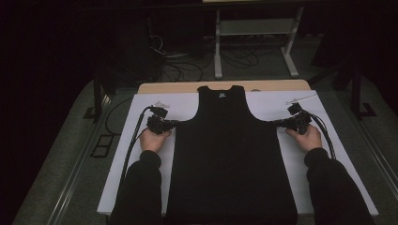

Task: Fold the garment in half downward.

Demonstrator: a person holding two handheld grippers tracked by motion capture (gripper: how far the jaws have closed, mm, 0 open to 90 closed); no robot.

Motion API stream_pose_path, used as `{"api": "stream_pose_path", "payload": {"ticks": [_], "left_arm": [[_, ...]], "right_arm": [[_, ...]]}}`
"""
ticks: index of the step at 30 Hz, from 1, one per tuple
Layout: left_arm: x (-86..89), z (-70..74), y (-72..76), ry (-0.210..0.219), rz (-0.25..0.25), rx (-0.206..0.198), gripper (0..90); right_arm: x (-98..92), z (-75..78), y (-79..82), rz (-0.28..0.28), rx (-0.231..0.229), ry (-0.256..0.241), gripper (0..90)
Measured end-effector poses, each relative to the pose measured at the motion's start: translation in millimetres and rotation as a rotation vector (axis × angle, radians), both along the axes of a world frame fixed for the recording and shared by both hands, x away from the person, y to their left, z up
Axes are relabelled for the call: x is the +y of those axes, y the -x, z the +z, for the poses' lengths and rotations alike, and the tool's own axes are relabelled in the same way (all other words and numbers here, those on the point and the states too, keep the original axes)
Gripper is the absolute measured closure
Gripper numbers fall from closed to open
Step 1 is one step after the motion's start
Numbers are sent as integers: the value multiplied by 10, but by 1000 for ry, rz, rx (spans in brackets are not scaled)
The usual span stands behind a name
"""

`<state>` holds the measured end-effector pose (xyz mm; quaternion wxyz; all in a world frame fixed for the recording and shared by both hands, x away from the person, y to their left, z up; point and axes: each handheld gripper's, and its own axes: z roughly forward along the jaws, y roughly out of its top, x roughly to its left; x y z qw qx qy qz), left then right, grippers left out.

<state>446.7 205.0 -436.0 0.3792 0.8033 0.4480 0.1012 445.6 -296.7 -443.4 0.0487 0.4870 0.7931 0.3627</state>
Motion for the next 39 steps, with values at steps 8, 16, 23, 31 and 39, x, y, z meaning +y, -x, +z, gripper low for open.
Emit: {"api": "stream_pose_path", "payload": {"ticks": [8, 16, 23, 31, 39], "left_arm": [[27, 91, 17, 37, 20, -11, 875], [5, 117, 44, 47, 19, -3, 875], [33, 228, 98, 50, 24, -27, 875], [30, 277, 134, 55, 12, -30, 875], [17, 301, 169, 52, 1, -28, 875]], "right_arm": [[1, 59, 27, -6, 1, -9, 859], [-8, 87, 40, -4, 10, -15, 859], [-5, 187, 86, -11, 11, -31, 859], [35, 243, 121, 0, -1, -13, 859], [27, 304, 161, 0, -15, -32, 859]]}}
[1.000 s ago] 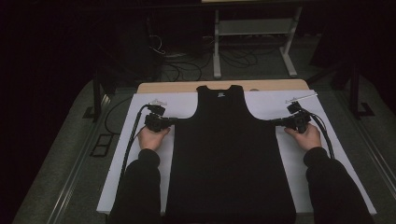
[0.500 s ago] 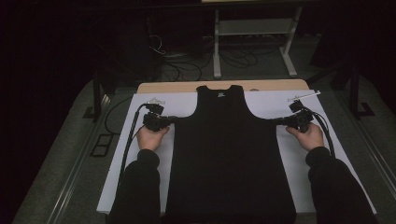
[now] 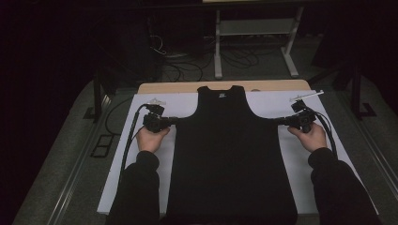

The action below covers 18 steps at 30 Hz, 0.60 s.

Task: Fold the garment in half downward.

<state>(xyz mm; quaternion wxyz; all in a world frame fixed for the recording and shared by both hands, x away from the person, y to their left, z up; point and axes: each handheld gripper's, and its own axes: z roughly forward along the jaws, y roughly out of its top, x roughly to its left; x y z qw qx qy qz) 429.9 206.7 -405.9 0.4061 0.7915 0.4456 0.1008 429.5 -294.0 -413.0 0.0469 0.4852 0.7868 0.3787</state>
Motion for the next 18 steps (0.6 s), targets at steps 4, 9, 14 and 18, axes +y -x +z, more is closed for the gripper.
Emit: {"api": "stream_pose_path", "payload": {"ticks": [4, 9, 14, 18], "left_arm": [[-9, 37, 31, 4, -11, -9, 875], [1, 74, 69, 3, -23, -11, 875], [29, 121, 92, 4, -24, -14, 875], [39, 146, 118, -6, -32, -15, 875]], "right_arm": [[10, 33, 21, 7, -6, -1, 859], [1, 62, 70, 13, -10, -5, 860], [-19, 83, 120, 15, -19, -6, 859], [-19, 102, 145, 20, -23, 6, 859]]}}
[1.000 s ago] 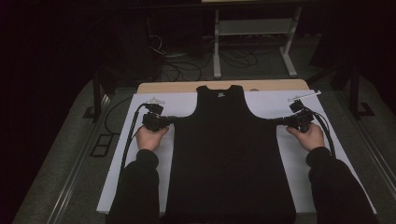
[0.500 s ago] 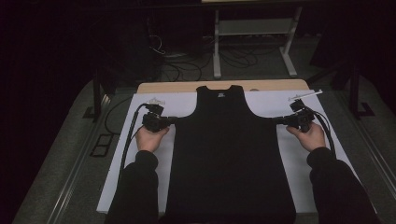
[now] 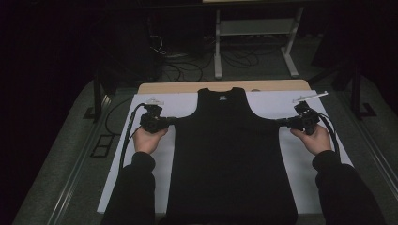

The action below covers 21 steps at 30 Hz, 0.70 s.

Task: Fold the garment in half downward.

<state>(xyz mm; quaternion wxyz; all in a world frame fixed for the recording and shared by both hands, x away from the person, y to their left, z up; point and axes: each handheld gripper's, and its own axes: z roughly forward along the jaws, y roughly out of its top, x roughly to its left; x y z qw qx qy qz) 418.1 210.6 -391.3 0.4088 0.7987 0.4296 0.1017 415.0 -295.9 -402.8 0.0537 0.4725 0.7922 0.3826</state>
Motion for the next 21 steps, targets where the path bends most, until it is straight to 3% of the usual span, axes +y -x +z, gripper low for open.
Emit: {"api": "stream_pose_path", "payload": {"ticks": [5, 21], "left_arm": [[25, -4, 56, 22, 6, -4, 875], [56, 8, 159, 6, -7, -8, 874]], "right_arm": [[8, 26, 31, 10, -6, 2, 859], [-2, 51, 135, 21, -17, -11, 859]]}}
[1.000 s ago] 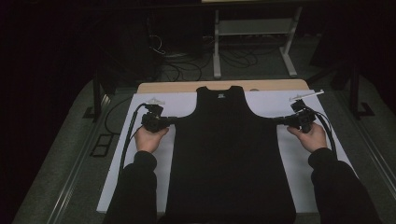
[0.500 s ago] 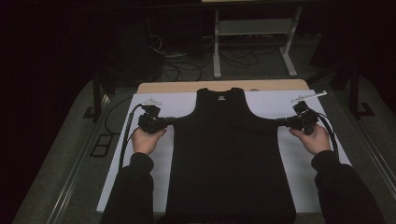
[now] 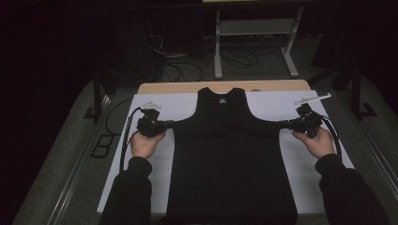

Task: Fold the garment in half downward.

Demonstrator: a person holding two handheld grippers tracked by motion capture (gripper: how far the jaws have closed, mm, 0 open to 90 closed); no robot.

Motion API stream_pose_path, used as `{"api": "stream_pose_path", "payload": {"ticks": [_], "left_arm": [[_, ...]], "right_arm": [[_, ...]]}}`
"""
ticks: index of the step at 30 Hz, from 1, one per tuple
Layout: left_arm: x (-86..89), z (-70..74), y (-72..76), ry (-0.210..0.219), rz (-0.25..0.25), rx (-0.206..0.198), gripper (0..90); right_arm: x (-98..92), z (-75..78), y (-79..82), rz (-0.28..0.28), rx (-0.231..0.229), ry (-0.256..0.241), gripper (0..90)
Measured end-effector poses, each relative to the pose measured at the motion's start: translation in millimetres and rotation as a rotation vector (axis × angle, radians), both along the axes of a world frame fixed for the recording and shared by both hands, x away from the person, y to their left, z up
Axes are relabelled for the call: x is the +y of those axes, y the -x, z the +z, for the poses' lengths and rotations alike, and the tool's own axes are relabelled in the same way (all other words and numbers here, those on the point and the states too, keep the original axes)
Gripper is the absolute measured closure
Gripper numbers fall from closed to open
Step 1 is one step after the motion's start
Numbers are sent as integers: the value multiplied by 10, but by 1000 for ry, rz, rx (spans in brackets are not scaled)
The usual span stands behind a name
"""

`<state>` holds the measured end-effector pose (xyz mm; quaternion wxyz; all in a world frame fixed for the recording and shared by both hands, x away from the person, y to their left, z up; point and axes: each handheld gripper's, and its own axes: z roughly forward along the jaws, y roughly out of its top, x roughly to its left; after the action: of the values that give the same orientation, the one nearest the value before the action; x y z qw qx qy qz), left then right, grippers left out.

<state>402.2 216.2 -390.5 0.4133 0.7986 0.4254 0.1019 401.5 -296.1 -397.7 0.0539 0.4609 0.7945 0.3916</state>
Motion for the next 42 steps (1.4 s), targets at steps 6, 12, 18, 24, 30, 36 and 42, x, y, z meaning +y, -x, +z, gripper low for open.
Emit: {"api": "stream_pose_path", "payload": {"ticks": [6, 12, 18, 24, 30, 36, 42], "left_arm": [[0, 21, 40, 13, -9, -6, 874], [13, 14, 87, 16, -10, -8, 874], [15, 14, 133, 10, -18, -14, 874], [42, 15, 172, 4, -24, -17, 874], [46, -1, 219, 8, -30, -18, 874], [29, 0, 263, 14, -37, -28, 874], [53, -41, 299, 27, -41, -22, 874]], "right_arm": [[13, 17, 27, 12, -2, 6, 859], [27, 27, 75, 19, -8, 8, 859], [31, 26, 131, 19, -9, 0, 859], [7, 40, 196, 15, -10, -16, 859], [-20, 56, 269, 14, -7, -25, 859], [-40, 36, 310, 12, -7, -37, 859], [-80, 40, 337, -2, 2, -70, 859]]}}
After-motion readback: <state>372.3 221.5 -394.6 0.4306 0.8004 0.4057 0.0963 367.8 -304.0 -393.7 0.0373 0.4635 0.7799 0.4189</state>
